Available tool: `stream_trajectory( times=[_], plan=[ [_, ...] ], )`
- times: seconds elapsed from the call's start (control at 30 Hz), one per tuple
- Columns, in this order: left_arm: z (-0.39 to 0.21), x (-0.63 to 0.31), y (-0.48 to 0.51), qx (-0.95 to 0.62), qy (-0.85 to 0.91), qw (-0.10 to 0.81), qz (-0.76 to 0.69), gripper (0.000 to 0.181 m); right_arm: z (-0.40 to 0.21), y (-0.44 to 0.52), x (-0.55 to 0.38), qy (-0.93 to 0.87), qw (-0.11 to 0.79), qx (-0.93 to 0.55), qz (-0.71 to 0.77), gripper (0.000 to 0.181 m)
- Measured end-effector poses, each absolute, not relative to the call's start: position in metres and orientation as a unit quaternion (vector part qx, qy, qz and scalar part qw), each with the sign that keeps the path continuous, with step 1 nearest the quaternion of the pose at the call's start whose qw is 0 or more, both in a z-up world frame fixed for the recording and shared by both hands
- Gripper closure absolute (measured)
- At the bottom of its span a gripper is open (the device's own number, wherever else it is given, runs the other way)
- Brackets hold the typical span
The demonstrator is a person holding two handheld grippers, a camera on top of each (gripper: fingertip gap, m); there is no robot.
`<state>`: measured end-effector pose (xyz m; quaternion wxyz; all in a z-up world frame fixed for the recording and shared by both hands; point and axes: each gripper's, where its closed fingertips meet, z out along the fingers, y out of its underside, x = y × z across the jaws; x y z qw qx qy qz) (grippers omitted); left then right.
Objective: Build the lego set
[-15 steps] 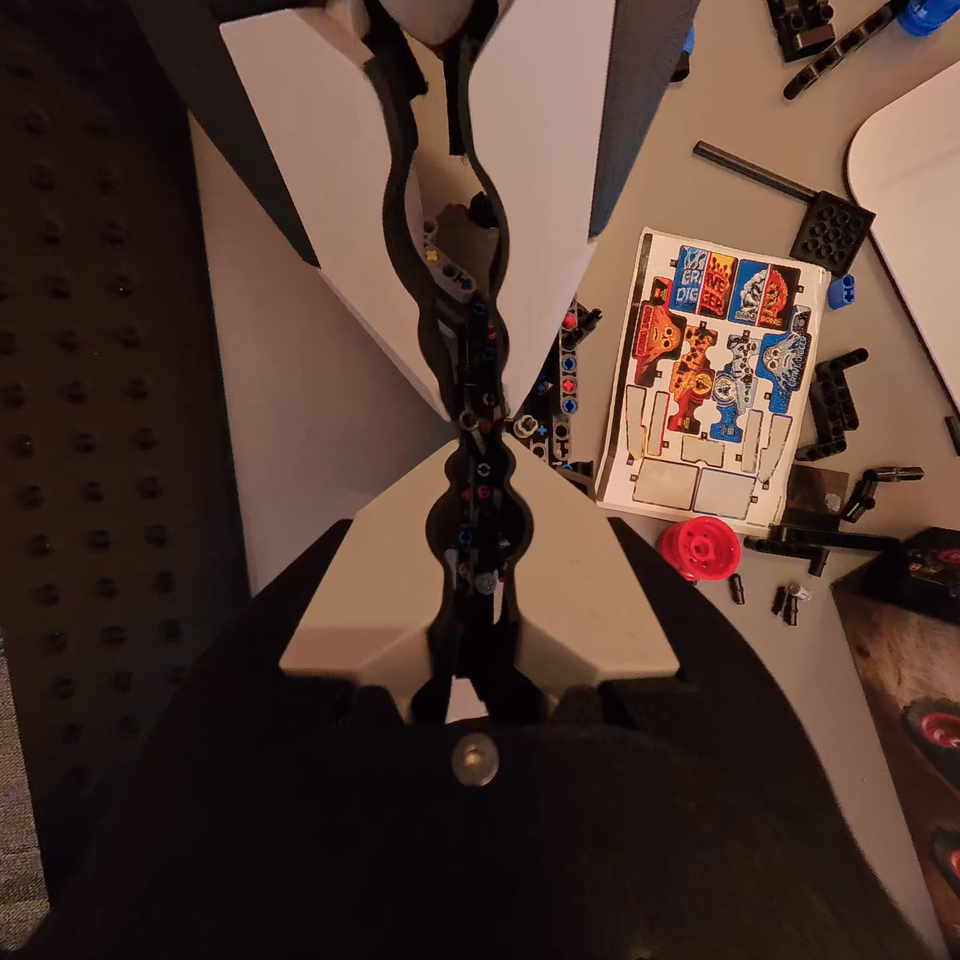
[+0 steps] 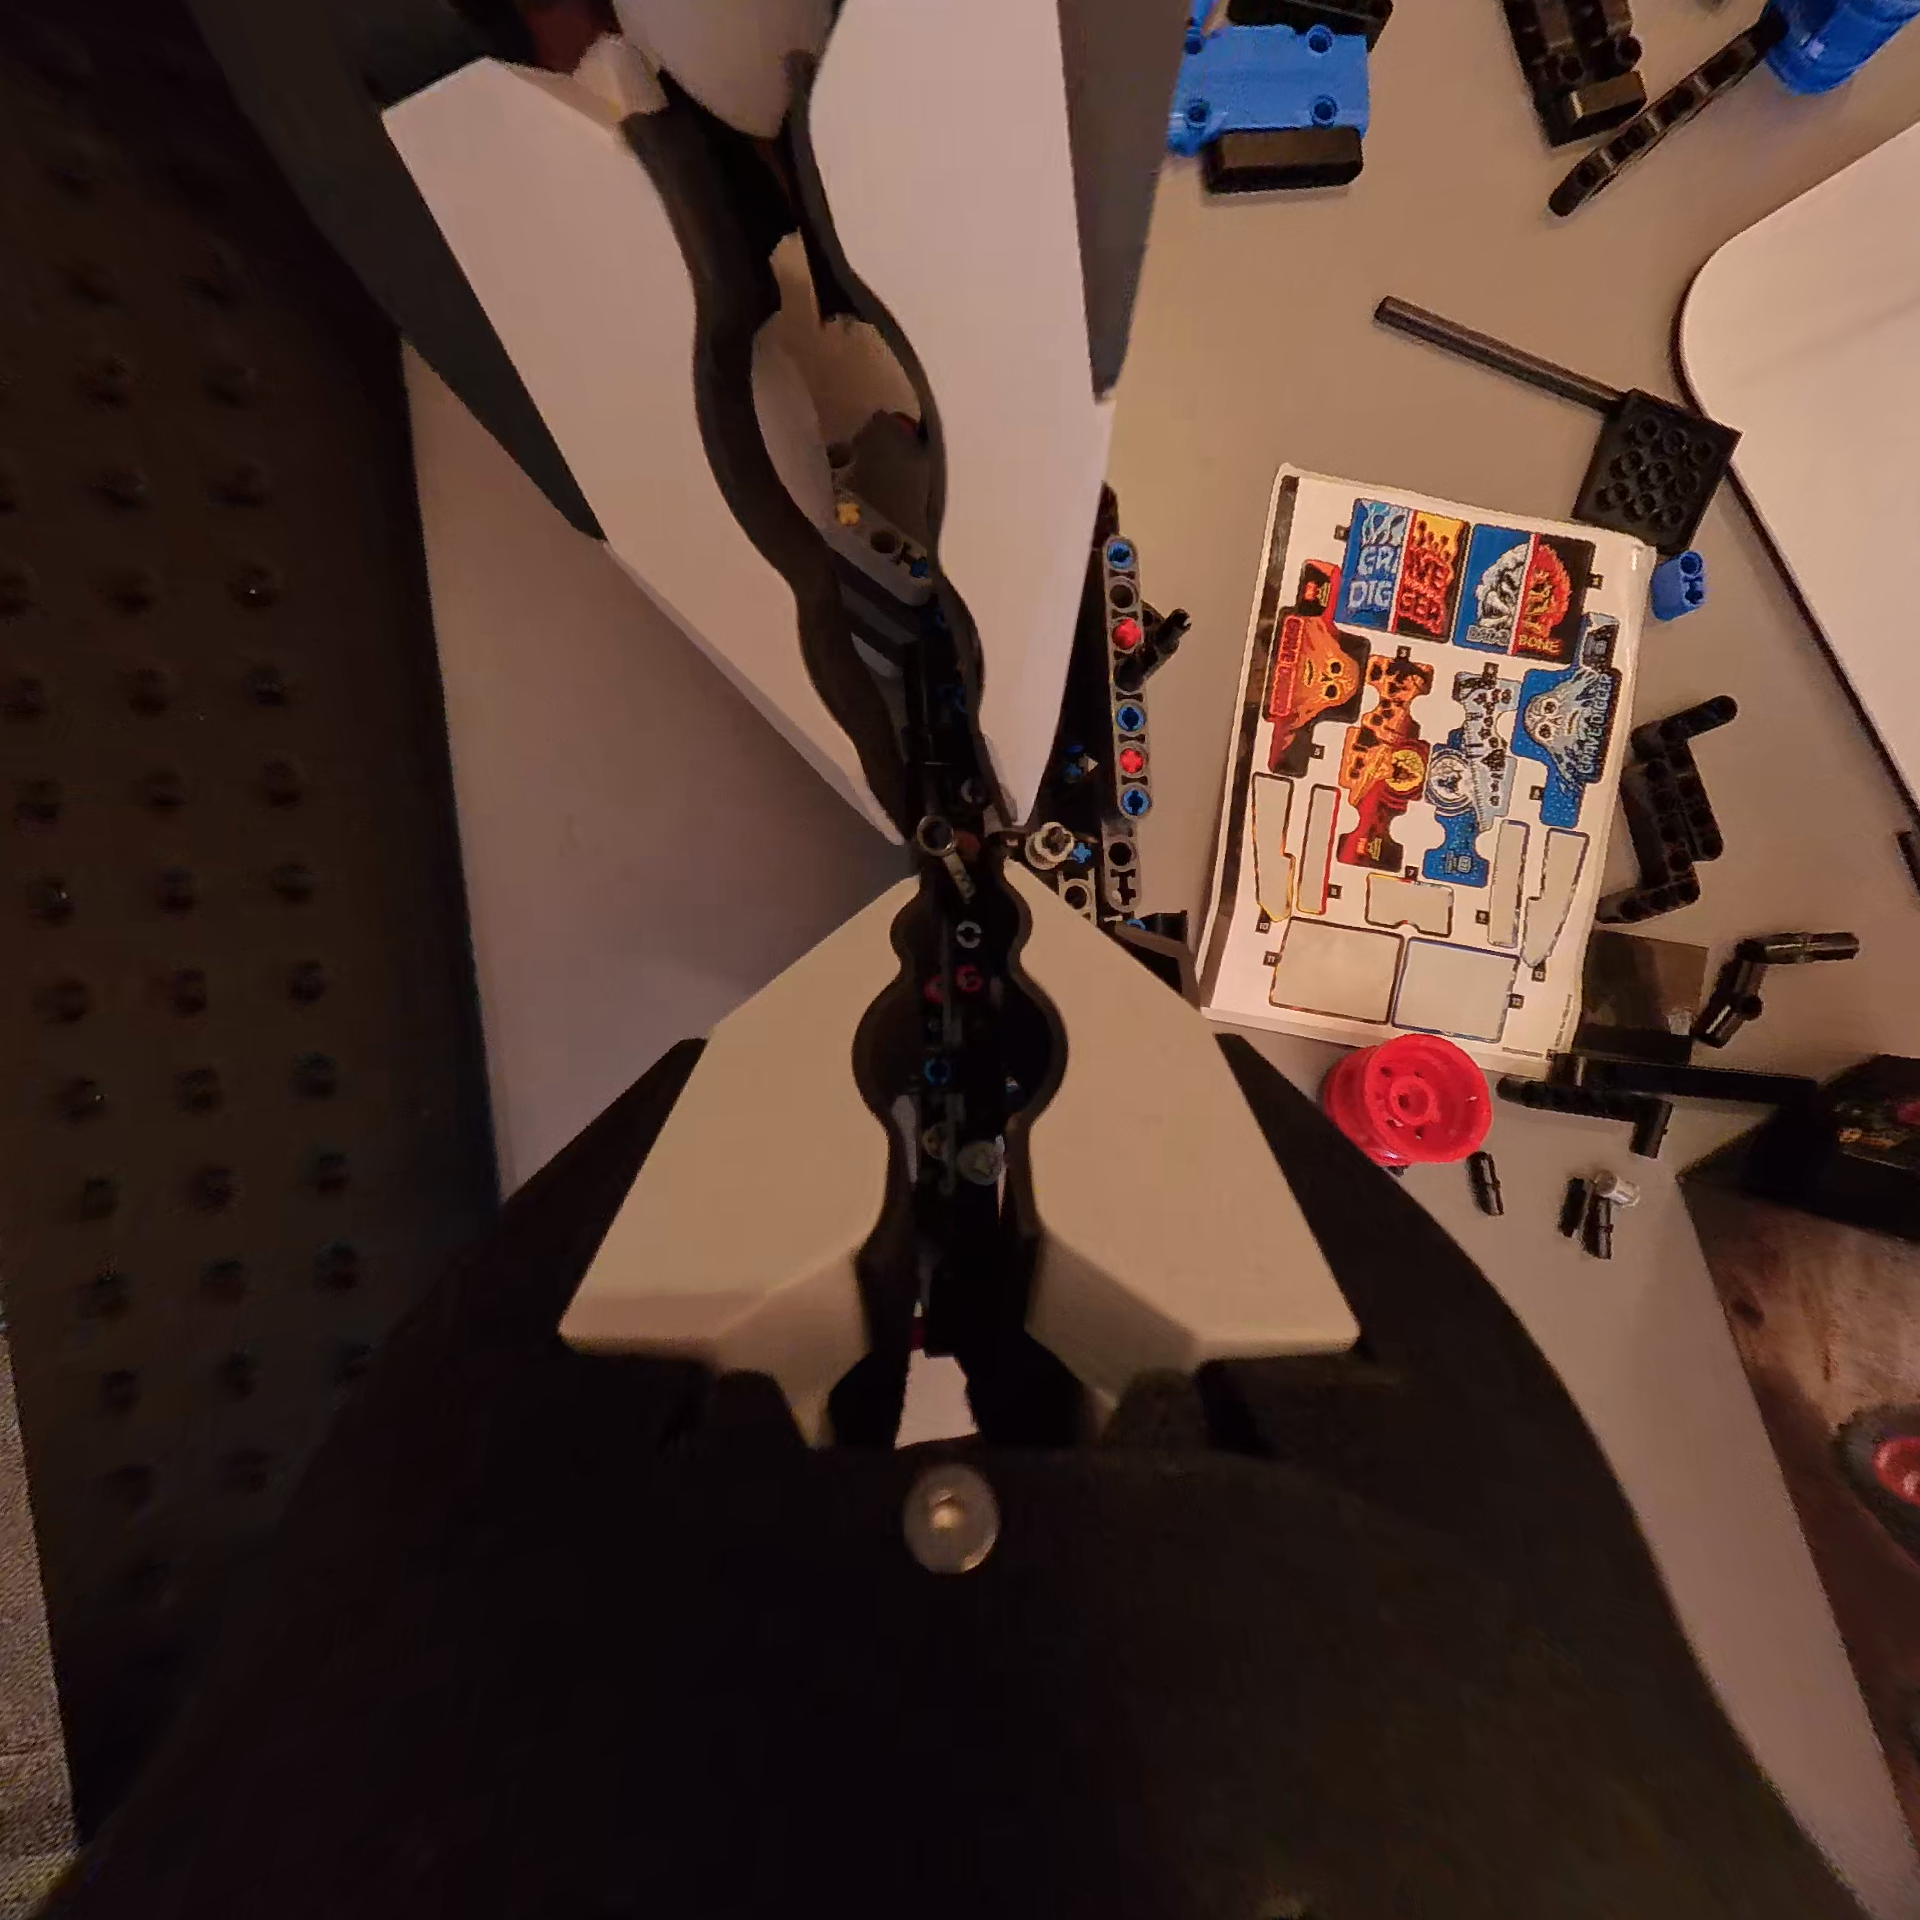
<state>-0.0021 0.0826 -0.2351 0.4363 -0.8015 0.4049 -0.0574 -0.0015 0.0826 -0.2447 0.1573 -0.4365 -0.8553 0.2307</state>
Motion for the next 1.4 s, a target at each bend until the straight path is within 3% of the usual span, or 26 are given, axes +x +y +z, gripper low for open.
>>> stream_trajectory(
  times=[0.3,0.37,0.47,0.6,0.7,0.8,1.03,1.23,1.4],
  plan=[
    [-0.23,-0.002,0.079,-0.788,0.362,0.492,-0.073,0.17,-0.244,0.079,-0.002,-0.845,0.162,-0.441,0.255,0.175],
    [-0.185,-0.004,0.082,-0.755,0.314,0.564,-0.117,0.168,-0.244,0.08,-0.002,-0.842,0.162,-0.443,0.261,0.174],
    [-0.2,-0.02,0.086,-0.788,0.339,0.511,-0.062,0.168,-0.244,0.079,-0.002,-0.846,0.159,-0.443,0.252,0.174],
    [-0.193,-0.01,0.075,-0.762,0.337,0.545,-0.095,0.168,-0.242,0.078,-0.005,-0.841,0.167,-0.444,0.262,0.175],
    [-0.2,-0.014,0.074,-0.761,0.357,0.539,-0.056,0.168,-0.233,0.074,-0.004,-0.829,0.17,-0.448,0.289,0.162],
    [-0.202,-0.006,0.067,-0.749,0.39,0.535,-0.025,0.168,-0.217,0.079,0.003,-0.82,0.195,-0.447,0.301,0.16],
    [-0.233,0.032,0.038,-0.755,0.472,0.455,-0.012,0.167,-0.225,0.096,0.068,-0.825,0.189,-0.447,0.289,0.176],
    [-0.264,0.047,0.038,-0.768,0.491,0.412,-0.001,0.167,-0.22,0.095,0.079,-0.815,0.217,-0.442,0.305,0.172],
    [-0.272,0.048,0.042,-0.768,0.494,0.407,0.003,0.167,-0.241,0.088,0.097,-0.835,0.176,-0.437,0.284,0.175]
  ],
)
